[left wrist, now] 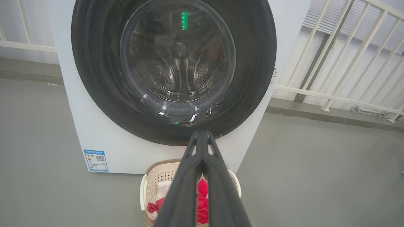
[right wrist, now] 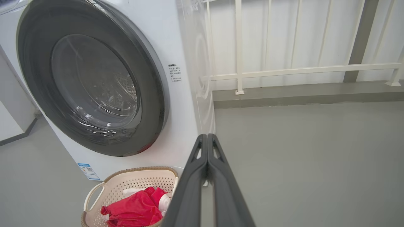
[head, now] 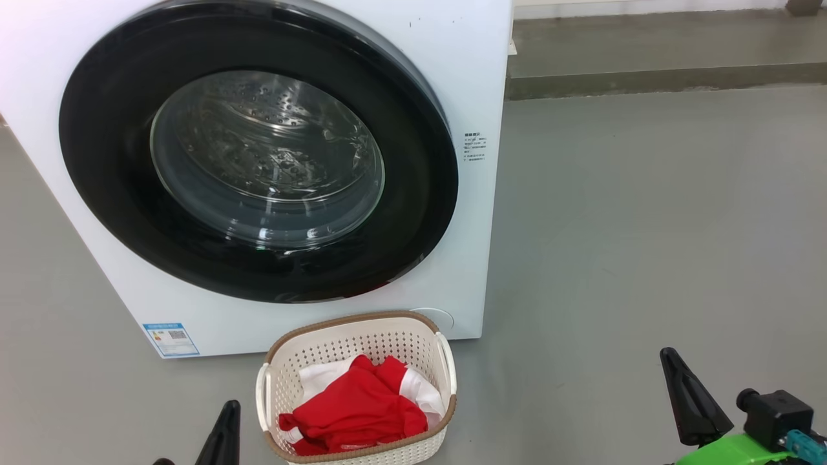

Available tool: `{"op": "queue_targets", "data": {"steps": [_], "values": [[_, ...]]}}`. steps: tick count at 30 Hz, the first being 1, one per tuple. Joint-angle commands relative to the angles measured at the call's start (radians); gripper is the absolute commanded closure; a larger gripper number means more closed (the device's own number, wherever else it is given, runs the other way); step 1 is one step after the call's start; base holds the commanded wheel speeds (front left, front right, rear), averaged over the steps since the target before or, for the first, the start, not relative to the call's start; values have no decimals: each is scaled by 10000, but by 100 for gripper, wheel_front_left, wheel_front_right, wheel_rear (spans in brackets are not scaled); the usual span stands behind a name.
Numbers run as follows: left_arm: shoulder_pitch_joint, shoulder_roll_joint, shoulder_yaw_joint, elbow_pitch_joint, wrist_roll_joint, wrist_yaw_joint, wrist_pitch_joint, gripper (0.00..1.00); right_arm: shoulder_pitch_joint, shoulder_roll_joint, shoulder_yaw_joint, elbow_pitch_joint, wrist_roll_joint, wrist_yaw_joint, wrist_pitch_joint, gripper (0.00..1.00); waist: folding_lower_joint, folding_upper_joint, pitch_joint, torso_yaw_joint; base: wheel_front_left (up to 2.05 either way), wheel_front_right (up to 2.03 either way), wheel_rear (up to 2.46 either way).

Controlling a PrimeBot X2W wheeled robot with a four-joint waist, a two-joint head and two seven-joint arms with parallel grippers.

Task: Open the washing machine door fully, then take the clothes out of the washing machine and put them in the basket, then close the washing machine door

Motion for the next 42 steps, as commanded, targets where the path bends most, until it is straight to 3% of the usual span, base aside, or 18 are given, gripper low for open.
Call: {"op": "queue_targets", "data": {"steps": [1, 6, 42], "values": [[-289, 41, 98, -232, -337, -6, 57, 100, -376, -95, -63, -270, 451, -2, 74, 100, 20, 0, 5, 6, 0, 0, 0], [-349, 44, 135, -218, -879, -9, 193, 100, -427, -67, -100, -273, 974, -4, 217, 100, -2, 0, 67, 22, 0, 0, 0], [-797, 67, 449, -105, -4667, -27, 1190, 100, -813, 129, -384, -278, 4634, -14, 1242, 100, -3, 0, 355, 133, 0, 0, 0]]}}
